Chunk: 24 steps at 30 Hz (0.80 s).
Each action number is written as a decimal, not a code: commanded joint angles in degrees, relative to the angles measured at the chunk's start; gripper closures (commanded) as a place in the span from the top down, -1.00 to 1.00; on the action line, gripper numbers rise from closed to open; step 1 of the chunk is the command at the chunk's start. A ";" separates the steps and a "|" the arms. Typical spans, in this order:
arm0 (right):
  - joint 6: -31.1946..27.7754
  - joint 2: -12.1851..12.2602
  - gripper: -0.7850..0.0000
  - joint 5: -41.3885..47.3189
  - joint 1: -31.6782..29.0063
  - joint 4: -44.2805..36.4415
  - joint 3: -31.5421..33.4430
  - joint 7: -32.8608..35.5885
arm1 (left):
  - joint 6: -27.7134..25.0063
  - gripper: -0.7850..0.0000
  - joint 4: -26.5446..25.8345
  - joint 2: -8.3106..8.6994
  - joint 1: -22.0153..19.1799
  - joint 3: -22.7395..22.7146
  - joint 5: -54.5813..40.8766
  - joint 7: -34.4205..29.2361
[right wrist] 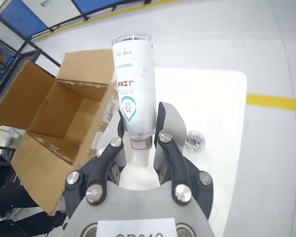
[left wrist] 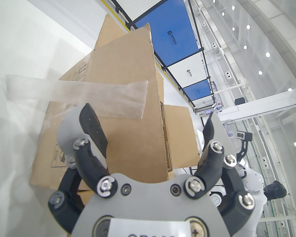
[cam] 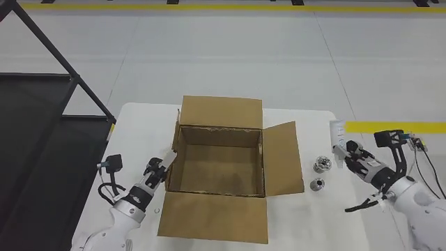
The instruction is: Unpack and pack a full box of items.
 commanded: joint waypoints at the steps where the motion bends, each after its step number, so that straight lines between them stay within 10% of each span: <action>1: 1.18 0.41 -1.00 0.48 0.15 3.06 1.55 3.16 | 0.34 1.00 0.12 0.00 -0.56 0.43 0.31 -0.25; 24: 2.12 3.09 -1.00 1.36 12.79 37.61 -4.72 7.97 | 0.11 1.00 -3.51 0.07 2.03 -1.71 0.17 3.65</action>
